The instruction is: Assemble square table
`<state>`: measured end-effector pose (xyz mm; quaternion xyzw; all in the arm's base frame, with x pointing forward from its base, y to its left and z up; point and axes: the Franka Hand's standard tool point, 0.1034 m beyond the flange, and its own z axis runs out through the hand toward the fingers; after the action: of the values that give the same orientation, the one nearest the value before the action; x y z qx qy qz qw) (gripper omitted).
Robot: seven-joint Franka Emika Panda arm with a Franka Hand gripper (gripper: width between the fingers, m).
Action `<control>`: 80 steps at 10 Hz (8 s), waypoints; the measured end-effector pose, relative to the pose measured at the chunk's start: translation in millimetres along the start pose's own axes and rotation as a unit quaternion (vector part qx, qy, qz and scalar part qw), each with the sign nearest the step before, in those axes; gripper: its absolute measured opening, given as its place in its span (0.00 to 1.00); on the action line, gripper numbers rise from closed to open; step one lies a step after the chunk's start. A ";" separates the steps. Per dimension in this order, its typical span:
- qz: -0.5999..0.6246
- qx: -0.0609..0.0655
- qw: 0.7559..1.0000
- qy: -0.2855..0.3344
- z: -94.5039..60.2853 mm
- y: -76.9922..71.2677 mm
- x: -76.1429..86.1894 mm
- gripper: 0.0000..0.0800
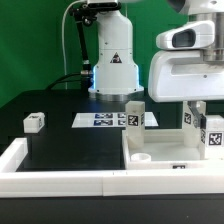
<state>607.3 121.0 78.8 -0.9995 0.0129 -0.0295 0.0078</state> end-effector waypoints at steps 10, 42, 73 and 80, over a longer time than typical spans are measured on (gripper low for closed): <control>0.548 -0.003 0.836 0.003 0.5 4.5 -0.3 0.36; 0.066 0.002 0.998 0.018 -2.5 2.6 6.1 0.36; 0.062 -0.006 0.996 0.061 -52.6 167.1 -25.1 0.81; 0.035 -0.021 0.999 0.030 -38.0 270.0 -80.4 0.81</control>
Offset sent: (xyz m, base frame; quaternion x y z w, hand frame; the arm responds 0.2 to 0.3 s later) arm 0.0050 0.0058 -0.0087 -0.0022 -0.0081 0.2340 0.9722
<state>518.0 -147.4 107.5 -0.9970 0.0491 -0.0586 -0.0123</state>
